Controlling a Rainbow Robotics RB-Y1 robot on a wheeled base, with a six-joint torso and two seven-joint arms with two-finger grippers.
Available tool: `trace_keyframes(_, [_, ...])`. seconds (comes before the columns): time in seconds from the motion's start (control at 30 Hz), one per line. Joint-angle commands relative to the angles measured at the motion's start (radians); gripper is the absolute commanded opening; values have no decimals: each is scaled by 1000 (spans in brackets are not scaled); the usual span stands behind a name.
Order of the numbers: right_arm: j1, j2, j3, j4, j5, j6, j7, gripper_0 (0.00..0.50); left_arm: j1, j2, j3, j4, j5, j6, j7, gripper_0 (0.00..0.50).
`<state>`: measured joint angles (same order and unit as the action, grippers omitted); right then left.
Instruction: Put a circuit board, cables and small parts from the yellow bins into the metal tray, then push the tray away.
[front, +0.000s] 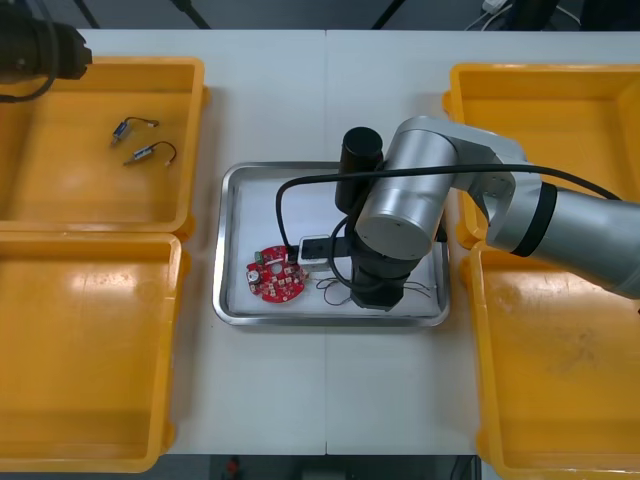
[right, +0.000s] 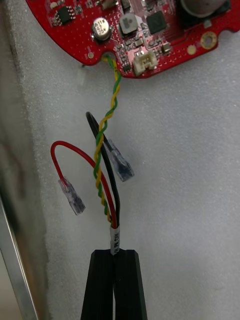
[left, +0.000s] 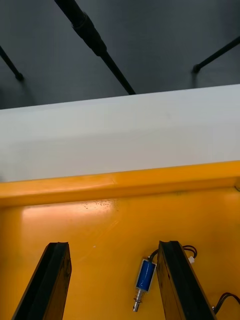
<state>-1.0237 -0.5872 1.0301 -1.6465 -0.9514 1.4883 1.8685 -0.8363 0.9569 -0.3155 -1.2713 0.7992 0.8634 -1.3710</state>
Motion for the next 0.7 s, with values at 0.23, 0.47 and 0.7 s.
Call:
trace_keyframes(0.23, [-39,47,10,5,49,-29,-19,500,-75,-56,-97,112,-14,-84,-131,500])
trace_keyframes(0.47, [-41,38,-27,1,59,-26,-19,500,-75,-63,-154,122,3,-84,-135,500])
trace_keyframes(0.7, [-41,26,-142,-38,37,75,-26,500,-75,-73,-178,155,41,-87,-152,500])
